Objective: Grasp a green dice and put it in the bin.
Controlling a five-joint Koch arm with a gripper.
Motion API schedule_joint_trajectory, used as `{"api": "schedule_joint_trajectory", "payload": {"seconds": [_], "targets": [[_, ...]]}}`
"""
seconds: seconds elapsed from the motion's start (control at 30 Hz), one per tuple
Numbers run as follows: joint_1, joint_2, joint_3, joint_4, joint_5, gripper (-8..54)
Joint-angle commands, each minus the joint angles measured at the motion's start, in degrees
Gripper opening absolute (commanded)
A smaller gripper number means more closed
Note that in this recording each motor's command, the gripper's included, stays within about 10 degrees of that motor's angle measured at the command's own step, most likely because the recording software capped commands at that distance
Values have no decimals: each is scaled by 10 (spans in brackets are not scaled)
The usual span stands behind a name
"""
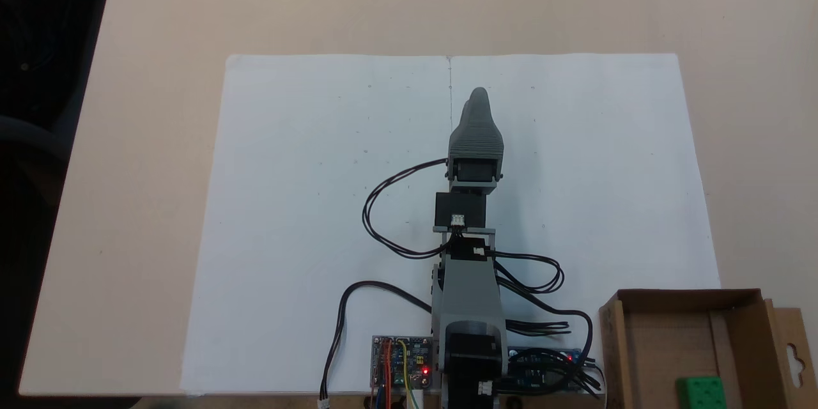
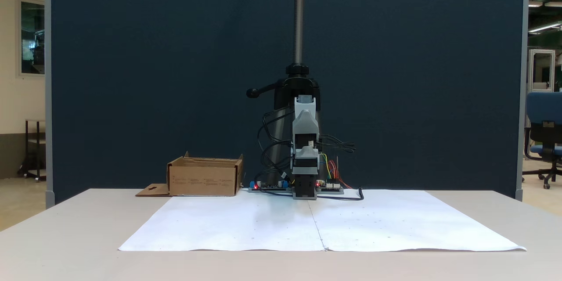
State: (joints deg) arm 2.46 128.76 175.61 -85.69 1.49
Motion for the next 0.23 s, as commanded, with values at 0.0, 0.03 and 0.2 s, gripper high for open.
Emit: {"api": "schedule_joint_trajectory", "payload": {"seconds": [0.0,0.03,0.2], "targets": [[3,56,38,-10,-30,444],[3,56,38,-10,-30,444],[-4,56,38,-11,-30,444]]}}
